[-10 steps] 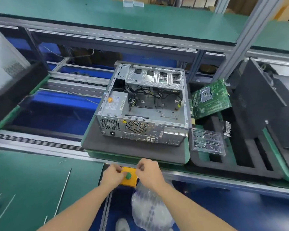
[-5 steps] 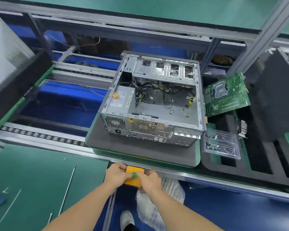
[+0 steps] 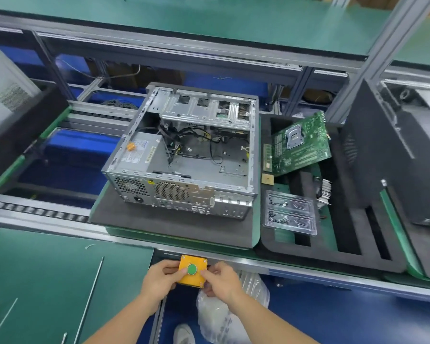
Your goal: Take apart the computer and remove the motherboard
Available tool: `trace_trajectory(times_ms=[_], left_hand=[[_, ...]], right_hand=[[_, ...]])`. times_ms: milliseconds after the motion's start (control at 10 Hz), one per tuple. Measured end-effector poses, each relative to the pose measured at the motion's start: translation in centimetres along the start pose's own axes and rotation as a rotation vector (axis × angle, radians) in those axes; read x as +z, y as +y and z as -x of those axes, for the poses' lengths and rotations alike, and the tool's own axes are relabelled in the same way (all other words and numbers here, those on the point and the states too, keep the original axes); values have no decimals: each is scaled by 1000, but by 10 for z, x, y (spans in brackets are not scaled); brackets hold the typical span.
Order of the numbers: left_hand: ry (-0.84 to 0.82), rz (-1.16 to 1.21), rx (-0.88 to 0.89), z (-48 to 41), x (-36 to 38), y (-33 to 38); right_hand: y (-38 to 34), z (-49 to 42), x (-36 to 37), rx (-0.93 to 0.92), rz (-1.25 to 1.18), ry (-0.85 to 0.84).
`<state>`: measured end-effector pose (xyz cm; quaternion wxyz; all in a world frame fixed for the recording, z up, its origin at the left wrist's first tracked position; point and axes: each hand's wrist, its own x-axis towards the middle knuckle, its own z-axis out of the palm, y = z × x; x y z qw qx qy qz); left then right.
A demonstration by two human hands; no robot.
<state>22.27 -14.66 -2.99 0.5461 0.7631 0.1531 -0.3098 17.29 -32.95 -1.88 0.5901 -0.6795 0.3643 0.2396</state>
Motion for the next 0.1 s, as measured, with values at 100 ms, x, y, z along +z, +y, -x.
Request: trace_trajectory(times_ms=[100], left_hand=[[51, 44, -62, 18, 7, -18]], right_hand=[[17, 9, -26, 3, 0, -54]])
